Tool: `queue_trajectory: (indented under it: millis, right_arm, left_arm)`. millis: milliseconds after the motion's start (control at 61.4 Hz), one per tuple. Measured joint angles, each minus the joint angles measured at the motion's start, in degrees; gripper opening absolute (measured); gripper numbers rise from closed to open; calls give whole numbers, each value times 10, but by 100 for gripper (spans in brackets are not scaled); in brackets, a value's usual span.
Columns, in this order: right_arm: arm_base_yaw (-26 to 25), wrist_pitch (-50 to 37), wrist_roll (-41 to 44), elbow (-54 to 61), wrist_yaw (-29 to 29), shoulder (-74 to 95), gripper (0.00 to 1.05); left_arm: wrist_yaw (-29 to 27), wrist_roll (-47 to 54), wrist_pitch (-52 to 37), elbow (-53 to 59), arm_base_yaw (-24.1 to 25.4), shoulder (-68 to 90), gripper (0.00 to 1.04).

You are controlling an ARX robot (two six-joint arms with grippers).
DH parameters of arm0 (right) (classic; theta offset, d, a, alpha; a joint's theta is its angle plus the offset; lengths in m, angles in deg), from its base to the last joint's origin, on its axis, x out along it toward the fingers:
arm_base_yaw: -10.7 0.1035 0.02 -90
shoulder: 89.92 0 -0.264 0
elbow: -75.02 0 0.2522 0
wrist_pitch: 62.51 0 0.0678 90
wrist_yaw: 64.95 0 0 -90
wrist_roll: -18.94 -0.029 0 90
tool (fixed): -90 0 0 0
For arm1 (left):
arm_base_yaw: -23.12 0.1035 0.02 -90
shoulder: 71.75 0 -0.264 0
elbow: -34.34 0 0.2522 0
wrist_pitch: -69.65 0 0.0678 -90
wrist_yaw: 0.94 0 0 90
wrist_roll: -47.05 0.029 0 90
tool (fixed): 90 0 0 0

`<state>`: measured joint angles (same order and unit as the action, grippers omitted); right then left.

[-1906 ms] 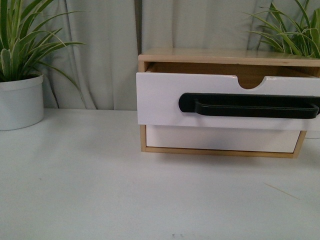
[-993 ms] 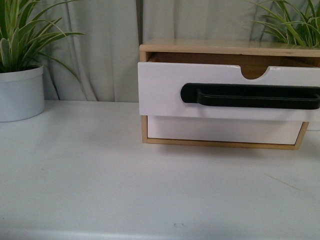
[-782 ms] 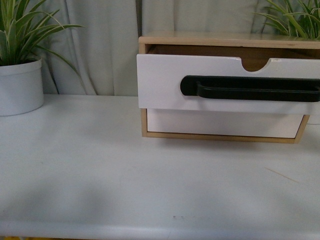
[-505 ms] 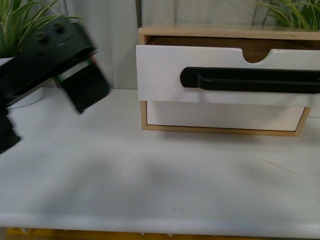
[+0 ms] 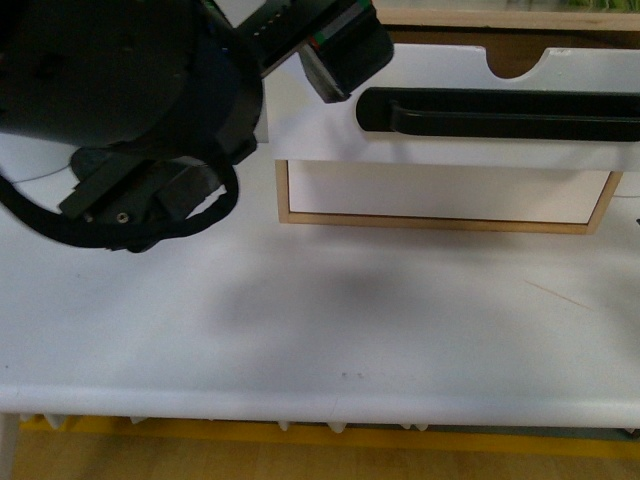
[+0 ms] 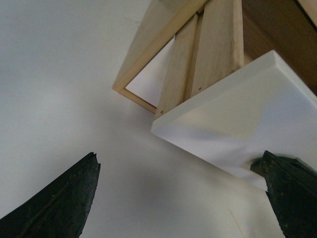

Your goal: Close drawer sideways

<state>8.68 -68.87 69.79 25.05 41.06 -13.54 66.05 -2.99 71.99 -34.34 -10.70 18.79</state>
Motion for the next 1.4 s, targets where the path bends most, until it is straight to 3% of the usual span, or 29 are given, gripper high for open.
queue_trajectory:
  millis: [847, 1042, 1221, 1401]
  right_arm:
    - [23, -7, -14, -236, -40, 242, 96]
    - [23, -6, -24, -245, -42, 254, 96]
    - [22, -5, -31, -236, -35, 242, 96]
    - [12, -2, -38, -187, -15, 185, 96]
  left_arm:
    - [66, 5, 26, -215, 50, 182, 99]
    - [68, 6, 40, -253, 53, 207, 99]
    - [61, 10, 31, -242, 53, 198, 99]
    - [35, 38, 5, -158, 61, 140, 99]
